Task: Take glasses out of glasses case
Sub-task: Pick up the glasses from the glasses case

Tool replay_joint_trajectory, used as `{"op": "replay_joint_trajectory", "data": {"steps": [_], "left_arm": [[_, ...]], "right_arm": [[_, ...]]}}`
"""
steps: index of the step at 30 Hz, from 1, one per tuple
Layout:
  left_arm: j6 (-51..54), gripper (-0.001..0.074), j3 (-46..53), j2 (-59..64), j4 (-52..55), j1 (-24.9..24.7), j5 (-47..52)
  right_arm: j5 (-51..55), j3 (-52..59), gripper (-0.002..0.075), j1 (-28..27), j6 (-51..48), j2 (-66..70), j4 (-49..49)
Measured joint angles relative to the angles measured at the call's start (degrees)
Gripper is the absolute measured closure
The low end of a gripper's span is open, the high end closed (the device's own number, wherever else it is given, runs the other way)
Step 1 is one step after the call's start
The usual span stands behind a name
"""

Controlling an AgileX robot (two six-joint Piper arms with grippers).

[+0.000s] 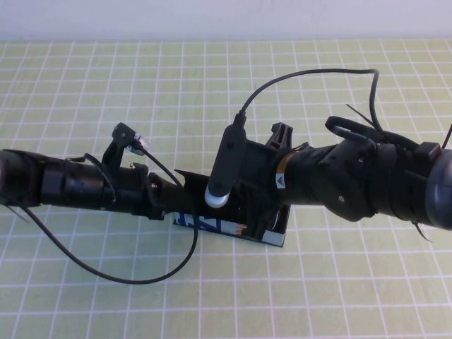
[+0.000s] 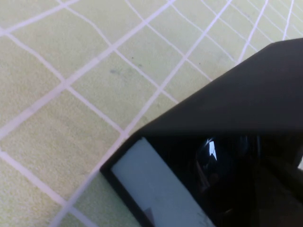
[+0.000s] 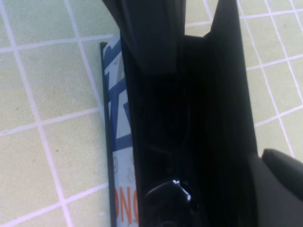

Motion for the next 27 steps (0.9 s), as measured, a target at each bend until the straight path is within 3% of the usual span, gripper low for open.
{"op": "replay_joint_trajectory", "data": {"steps": [27], "left_arm": [[4.1, 0.0739, 0.0, 0.1, -4.4, -0.1, -1.3]], "right_arm": [[-0.2, 0.0, 0.0733, 0.0, 0.0, 0.0, 0.3]]}}
